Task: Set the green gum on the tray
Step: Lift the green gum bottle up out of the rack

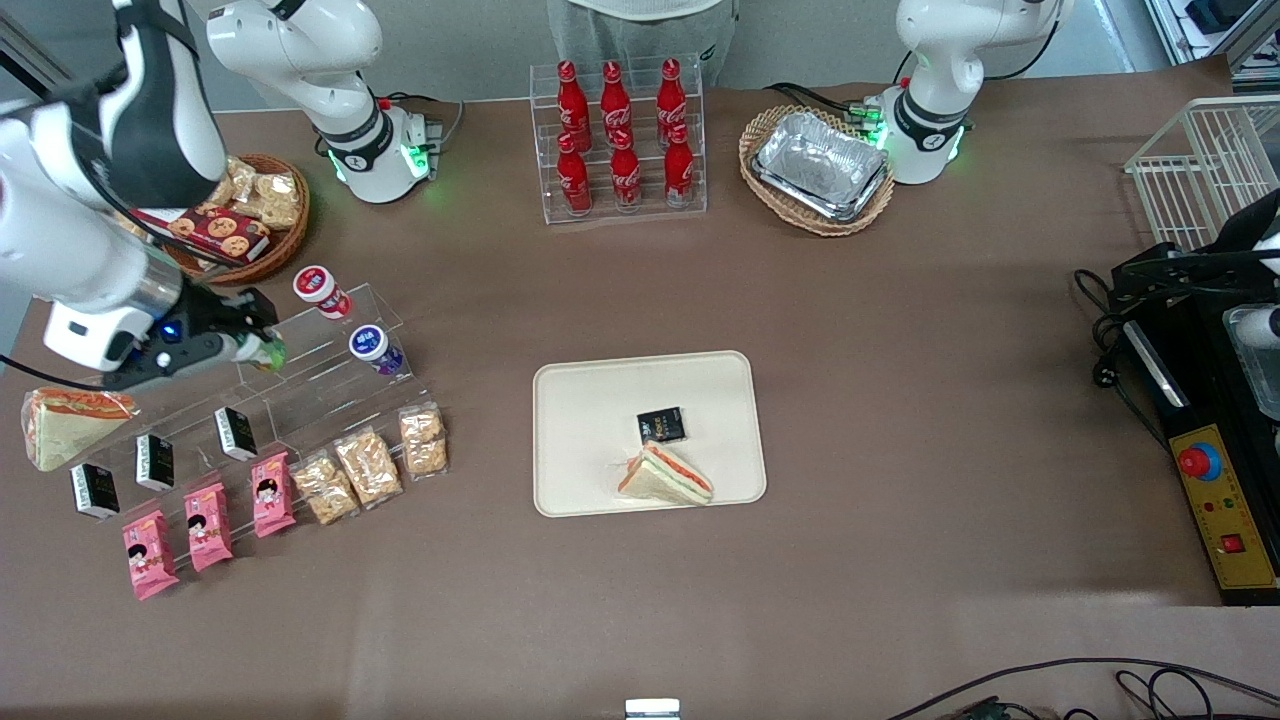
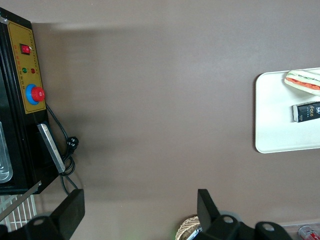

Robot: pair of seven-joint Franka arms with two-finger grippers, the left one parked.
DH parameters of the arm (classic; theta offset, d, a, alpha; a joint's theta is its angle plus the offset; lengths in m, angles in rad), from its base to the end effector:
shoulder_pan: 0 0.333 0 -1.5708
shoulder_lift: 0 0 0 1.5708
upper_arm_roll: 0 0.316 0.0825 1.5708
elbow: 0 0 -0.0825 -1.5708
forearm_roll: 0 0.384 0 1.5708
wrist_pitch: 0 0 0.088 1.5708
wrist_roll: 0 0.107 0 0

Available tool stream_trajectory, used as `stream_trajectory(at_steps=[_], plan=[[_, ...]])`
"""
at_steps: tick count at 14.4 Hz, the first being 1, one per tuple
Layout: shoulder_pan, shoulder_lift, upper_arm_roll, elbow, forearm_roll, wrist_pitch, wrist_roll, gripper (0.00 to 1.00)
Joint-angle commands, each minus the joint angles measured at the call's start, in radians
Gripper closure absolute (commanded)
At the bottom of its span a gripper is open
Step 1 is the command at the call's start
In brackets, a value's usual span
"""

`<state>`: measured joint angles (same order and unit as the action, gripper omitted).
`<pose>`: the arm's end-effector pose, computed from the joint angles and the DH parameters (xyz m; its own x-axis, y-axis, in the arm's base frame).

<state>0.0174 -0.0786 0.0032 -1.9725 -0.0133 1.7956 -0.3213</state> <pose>0.5247 0.0097 0.4957 0.9361 0.3379 -0.0972 0.3377 -0.9411 -0.0188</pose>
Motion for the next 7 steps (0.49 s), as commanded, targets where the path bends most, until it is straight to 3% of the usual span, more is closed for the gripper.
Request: stream_trajectory(at_steps=[1,7], plan=[[0.004,0.003,0.004,0.168,0.007,-0.201,0.043,0.61],[0.148,0.011,0.008,0.219,0.099,-0.228,0.379,0.61]])
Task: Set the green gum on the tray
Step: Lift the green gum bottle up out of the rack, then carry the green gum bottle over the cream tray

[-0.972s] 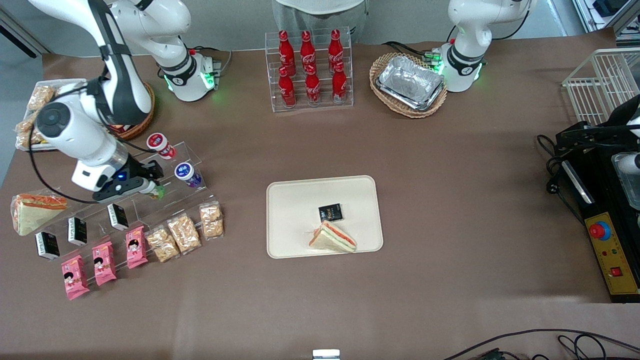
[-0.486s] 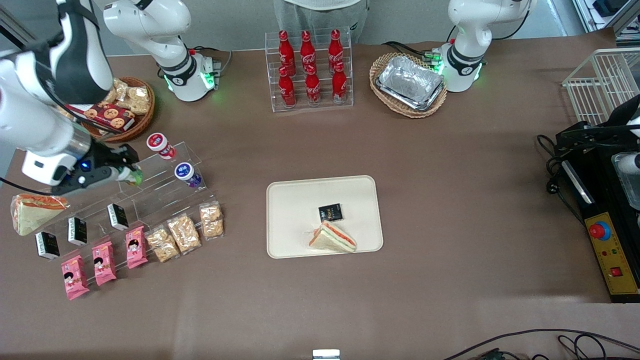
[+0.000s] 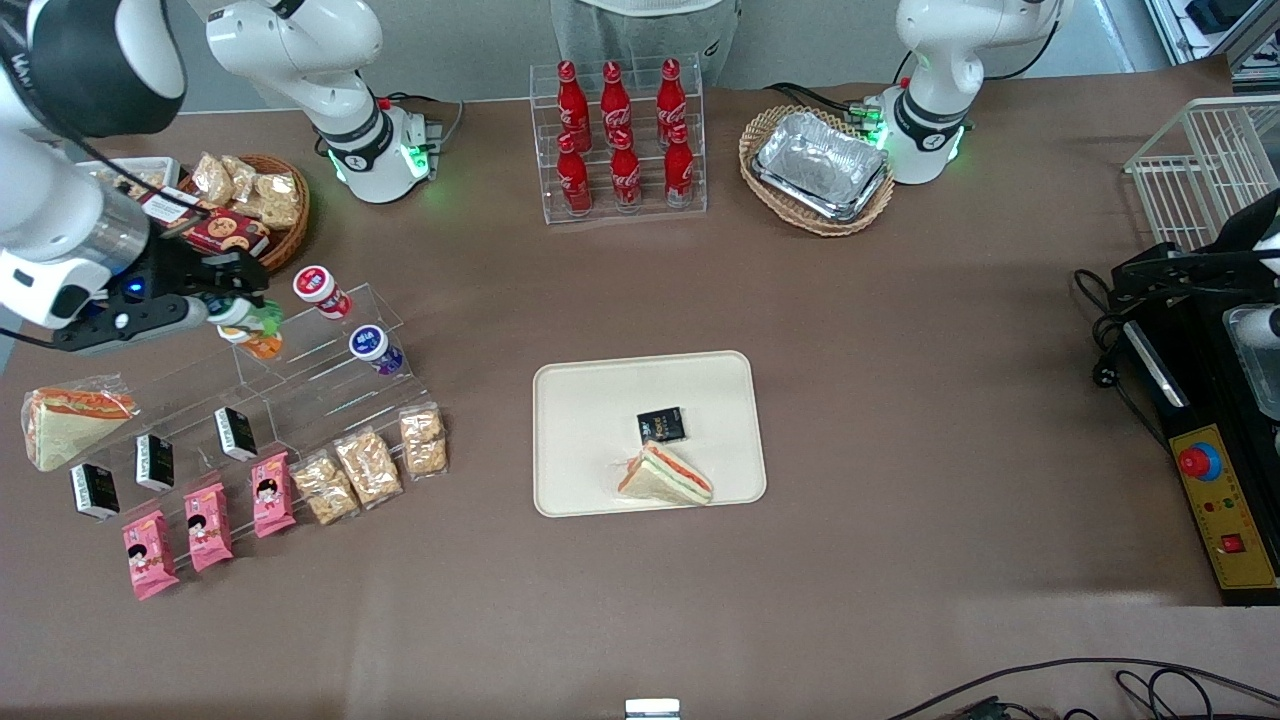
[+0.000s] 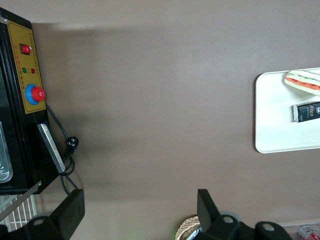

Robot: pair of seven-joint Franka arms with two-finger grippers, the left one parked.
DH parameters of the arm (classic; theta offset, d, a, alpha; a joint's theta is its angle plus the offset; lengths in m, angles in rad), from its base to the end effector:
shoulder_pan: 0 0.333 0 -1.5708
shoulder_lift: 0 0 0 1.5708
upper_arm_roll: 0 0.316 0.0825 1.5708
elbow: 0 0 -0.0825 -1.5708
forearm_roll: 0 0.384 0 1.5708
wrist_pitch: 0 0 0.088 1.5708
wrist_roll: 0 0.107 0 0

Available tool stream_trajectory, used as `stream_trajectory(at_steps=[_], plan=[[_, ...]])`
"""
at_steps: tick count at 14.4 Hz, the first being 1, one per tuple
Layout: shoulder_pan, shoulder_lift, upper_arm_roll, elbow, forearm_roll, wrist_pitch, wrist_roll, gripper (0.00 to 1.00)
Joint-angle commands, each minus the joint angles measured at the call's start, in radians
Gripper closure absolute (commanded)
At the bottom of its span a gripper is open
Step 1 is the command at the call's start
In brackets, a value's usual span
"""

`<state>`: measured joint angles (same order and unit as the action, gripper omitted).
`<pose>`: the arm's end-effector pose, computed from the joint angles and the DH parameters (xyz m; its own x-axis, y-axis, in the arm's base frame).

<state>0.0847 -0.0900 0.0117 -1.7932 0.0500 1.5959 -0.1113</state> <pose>0.5184 0.0556 0.5705 0.9737 0.2042 -0.1011 0.1989 -0.9782 -0.0601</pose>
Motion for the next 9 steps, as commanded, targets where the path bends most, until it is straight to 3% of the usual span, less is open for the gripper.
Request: stream_trajectory(at_steps=[1,5,9], plan=[[0.114,0.024,-0.002,0.04,0.053,-0.024,0.249,0.61],[0.248,0.074,-0.002,0.04,0.1,0.074,0.529,0.6],[0.386,0.174,-0.002,0.038,0.093,0.24,0.781,0.6]])
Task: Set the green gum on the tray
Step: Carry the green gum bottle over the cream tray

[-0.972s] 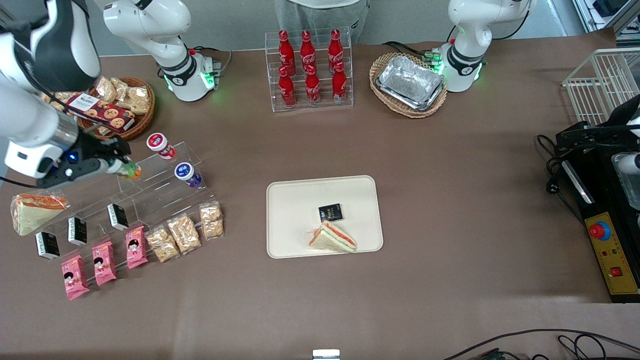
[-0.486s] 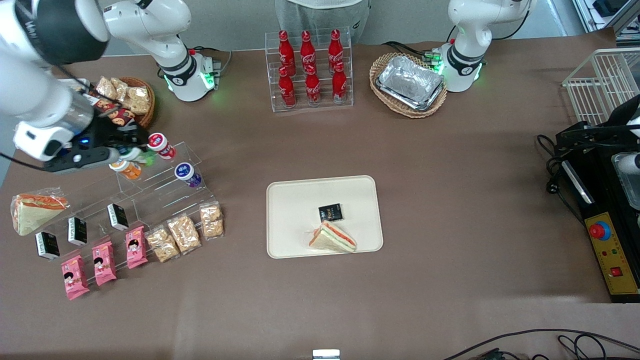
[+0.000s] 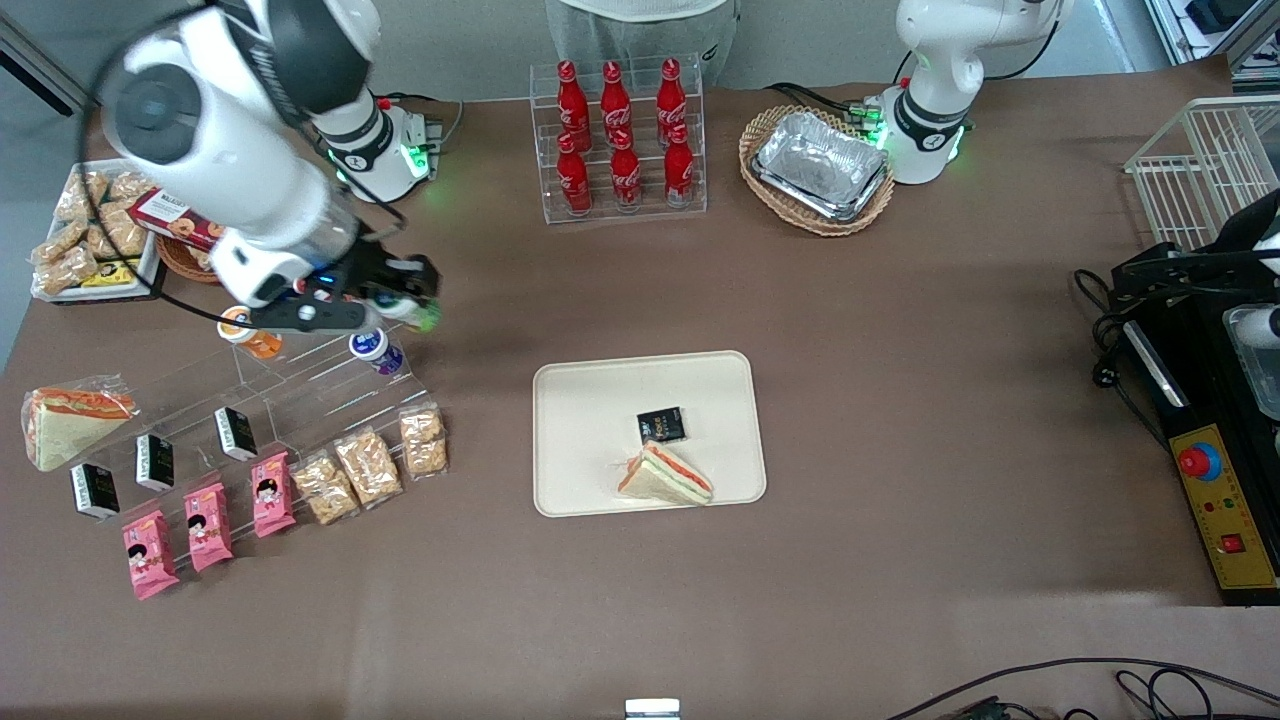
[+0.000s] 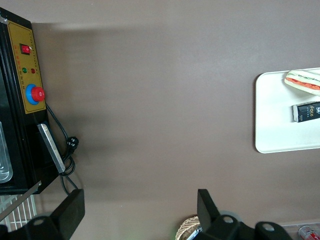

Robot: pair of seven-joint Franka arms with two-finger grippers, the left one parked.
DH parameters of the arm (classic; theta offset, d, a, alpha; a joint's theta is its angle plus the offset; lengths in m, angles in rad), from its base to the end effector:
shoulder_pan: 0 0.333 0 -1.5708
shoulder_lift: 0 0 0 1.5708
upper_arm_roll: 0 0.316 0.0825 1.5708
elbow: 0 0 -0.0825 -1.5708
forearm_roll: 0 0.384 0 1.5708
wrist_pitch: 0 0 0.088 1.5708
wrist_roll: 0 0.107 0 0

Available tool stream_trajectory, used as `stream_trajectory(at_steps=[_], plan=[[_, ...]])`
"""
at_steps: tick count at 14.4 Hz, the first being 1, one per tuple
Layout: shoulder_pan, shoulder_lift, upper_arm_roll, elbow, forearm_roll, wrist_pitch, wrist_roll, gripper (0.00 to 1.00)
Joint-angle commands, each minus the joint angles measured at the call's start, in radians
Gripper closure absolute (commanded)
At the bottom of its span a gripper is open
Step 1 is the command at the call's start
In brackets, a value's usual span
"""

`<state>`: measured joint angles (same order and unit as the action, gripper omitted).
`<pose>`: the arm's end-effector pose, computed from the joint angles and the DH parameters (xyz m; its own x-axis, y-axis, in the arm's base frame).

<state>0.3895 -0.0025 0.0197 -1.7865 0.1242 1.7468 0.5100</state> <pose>0.5080 0.2325 0.5391 0.9884 -0.1200 -0.0927 -0.1281 -0.9880 -0.0868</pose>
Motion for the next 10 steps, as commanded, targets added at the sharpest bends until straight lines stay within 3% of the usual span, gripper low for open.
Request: stream_trajectory(at_steps=[1,4,7,10], plan=[[0.115,0.119,-0.01,0.03,0.012,0.13,0.21,0.6],[0.19,0.226,-0.012,-0.017,0.006,0.3,0.333,0.6],[0.239,0.321,-0.012,-0.068,-0.072,0.457,0.435,0.6],[0.258,0.401,-0.012,-0.068,-0.093,0.54,0.486,0.6]])
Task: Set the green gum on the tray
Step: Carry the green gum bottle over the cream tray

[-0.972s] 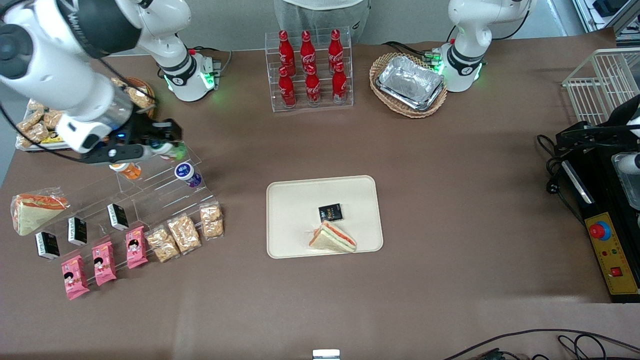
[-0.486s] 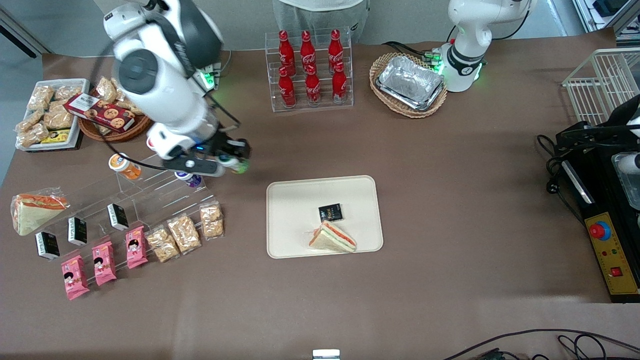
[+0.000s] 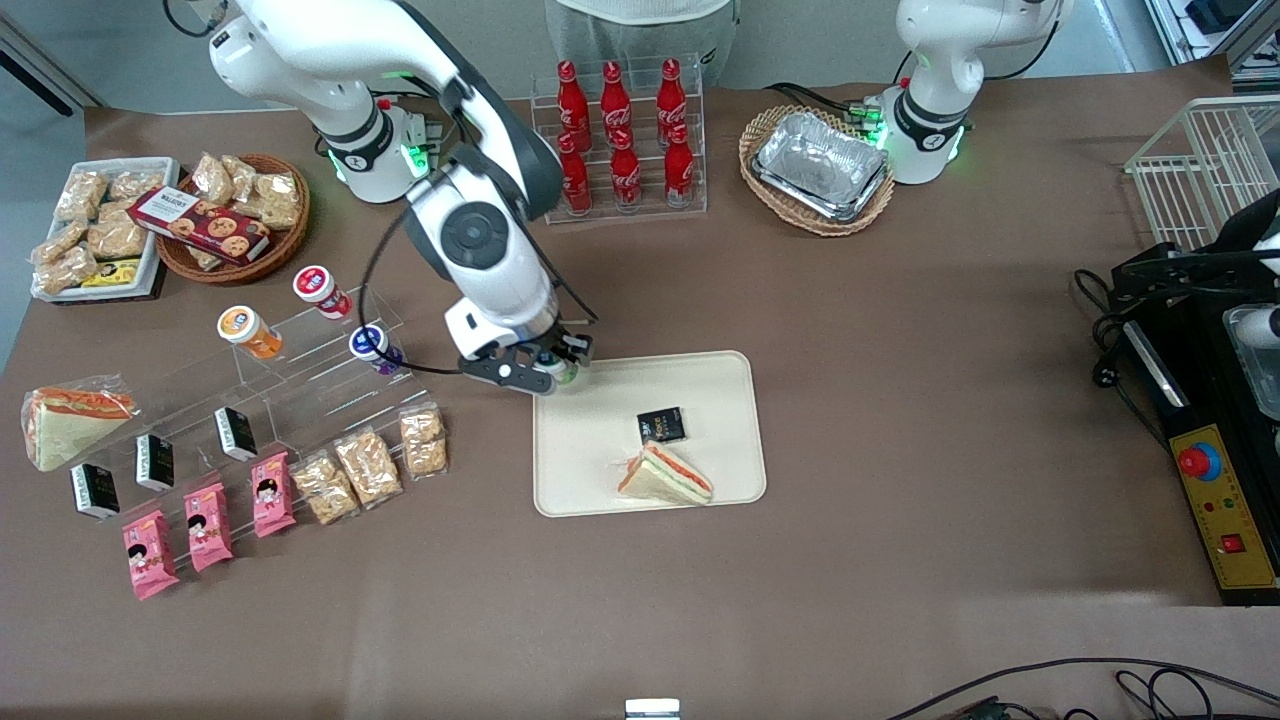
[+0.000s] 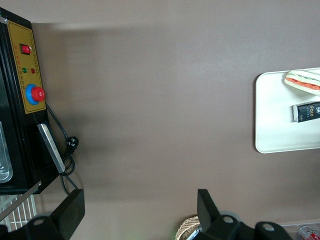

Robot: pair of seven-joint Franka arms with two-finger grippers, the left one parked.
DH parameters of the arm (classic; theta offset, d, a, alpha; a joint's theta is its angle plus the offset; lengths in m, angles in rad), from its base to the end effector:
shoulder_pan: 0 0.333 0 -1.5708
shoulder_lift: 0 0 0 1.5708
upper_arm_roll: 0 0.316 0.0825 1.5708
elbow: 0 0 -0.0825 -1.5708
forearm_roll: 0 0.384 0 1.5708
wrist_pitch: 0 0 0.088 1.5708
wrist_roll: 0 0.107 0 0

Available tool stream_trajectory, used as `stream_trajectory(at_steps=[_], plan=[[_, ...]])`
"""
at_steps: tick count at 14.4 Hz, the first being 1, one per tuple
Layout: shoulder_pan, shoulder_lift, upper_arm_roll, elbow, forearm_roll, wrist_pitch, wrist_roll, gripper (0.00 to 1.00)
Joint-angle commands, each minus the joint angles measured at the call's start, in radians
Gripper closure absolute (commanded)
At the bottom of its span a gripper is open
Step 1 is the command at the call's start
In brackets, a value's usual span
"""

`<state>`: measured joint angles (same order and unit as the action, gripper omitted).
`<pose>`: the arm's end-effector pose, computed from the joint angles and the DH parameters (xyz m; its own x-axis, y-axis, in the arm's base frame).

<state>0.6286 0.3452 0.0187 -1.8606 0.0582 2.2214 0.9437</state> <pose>0.5037 0.3822 0.3356 0.9449 -0.3255 -0.0345 -0.3268 -0.9441 -0.0430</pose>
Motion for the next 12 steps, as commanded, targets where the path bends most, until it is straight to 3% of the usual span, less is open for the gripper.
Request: stream_trajectory(at_steps=[1,10,11,12], plan=[[0.019,0.076,-0.013,0.006,-0.028,0.089,0.053,0.6],[0.02,0.216,-0.016,0.003,-0.092,0.236,0.119,0.6],[0.019,0.216,-0.016,0.003,-0.092,0.236,0.119,0.58],[0.02,0.216,-0.016,0.003,-0.09,0.235,0.119,0.48]])
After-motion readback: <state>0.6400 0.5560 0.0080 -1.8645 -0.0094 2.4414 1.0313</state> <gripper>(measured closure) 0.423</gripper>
